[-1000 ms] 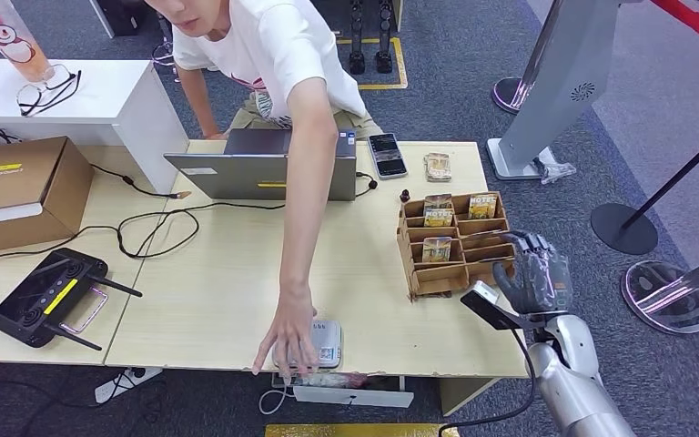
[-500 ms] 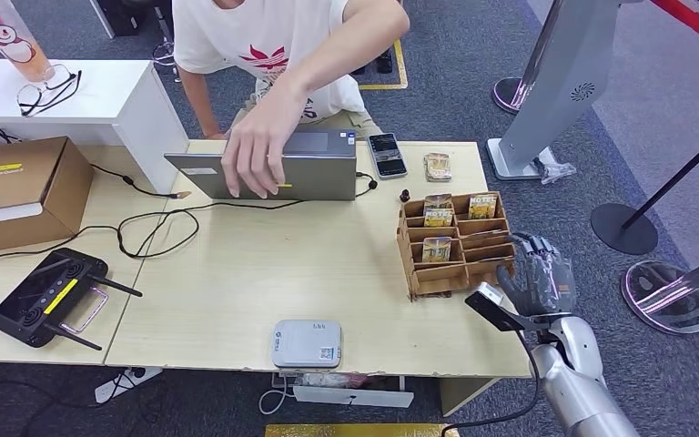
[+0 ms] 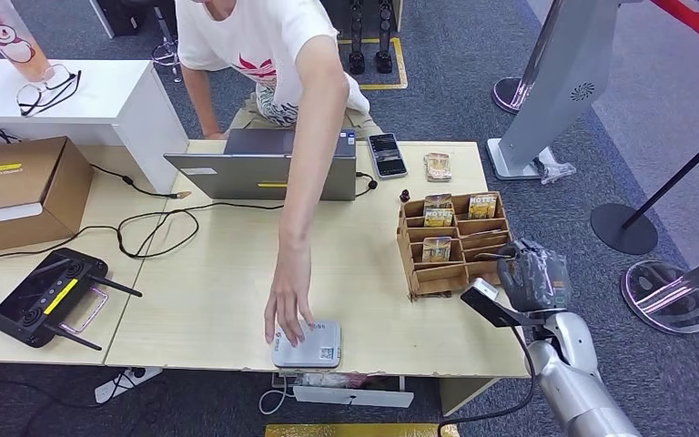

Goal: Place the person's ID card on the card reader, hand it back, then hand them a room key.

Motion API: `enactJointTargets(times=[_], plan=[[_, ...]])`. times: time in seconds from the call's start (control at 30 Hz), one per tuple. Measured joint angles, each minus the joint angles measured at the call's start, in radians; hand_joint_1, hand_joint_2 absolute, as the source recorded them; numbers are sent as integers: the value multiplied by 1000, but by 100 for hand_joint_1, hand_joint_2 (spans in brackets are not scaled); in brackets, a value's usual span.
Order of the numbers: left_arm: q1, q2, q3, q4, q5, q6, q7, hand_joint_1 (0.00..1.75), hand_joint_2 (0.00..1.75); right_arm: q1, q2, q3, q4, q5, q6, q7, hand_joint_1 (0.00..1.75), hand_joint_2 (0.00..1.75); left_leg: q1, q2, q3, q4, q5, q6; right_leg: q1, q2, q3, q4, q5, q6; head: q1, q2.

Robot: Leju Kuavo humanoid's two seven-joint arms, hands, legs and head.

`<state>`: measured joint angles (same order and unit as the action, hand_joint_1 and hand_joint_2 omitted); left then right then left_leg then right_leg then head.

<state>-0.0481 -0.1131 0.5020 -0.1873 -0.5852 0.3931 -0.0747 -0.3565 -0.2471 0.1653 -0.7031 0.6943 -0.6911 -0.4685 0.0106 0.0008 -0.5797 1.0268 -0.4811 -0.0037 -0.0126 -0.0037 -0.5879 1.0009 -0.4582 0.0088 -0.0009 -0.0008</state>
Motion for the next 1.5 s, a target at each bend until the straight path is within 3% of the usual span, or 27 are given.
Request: enactJointTargets(times=[1.03,1.3,1.5], plan=[[0,1,0,0,-4,-3,-9,0,0,-14,-8,13,0,-25,9,-1,154,175,0,0,0,0,0,0,0,0,0,0,0,0,0,0],[1,1,3,0,-3,-6,-18,0,0,-24,-23,30,-33,-145,102,-12,157,175,0,0,0,0,0,0,0,0,0,0,0,0,0,0],[2,1,6,0,-3,-11,-21,0,0,-25,-49,52,-97,-186,182,24,160,175,0,0,0,0,0,0,0,0,0,0,0,0,0,0]])
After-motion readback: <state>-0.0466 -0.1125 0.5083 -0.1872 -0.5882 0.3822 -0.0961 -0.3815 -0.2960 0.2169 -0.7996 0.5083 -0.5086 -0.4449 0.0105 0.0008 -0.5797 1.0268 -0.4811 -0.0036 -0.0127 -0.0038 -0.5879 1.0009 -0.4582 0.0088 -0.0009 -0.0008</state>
